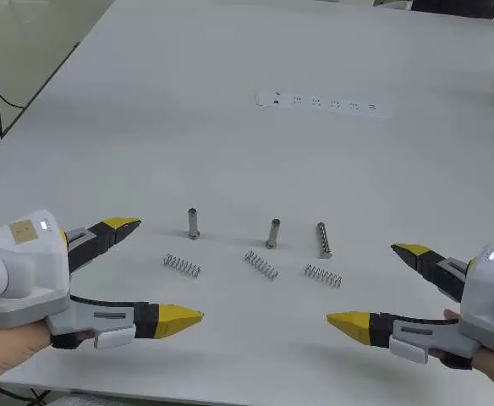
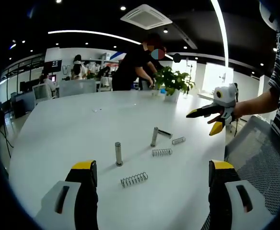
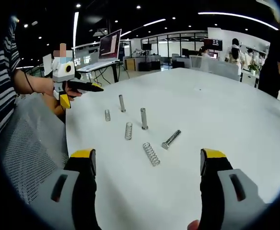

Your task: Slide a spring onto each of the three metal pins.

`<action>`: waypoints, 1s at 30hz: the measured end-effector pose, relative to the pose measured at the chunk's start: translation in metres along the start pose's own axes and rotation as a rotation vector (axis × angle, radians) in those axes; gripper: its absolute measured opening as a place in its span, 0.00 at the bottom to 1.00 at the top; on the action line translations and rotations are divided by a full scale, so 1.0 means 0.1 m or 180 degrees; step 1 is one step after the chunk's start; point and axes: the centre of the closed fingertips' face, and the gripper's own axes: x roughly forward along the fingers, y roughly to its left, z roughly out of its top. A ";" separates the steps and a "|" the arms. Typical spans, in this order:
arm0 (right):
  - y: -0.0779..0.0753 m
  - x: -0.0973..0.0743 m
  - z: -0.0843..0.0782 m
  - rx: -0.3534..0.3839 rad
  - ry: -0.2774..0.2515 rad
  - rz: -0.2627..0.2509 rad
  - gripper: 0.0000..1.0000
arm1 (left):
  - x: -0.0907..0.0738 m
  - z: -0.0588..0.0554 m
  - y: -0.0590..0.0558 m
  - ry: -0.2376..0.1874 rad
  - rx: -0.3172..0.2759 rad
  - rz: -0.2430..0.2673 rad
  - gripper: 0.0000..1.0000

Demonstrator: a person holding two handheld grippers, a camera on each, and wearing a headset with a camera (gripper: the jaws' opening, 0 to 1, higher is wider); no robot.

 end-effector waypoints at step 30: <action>0.00 -0.02 -0.02 0.0044 -0.0001 0.0012 0.90 | 0.00 0.02 0.01 0.0029 0.0013 -0.0036 0.95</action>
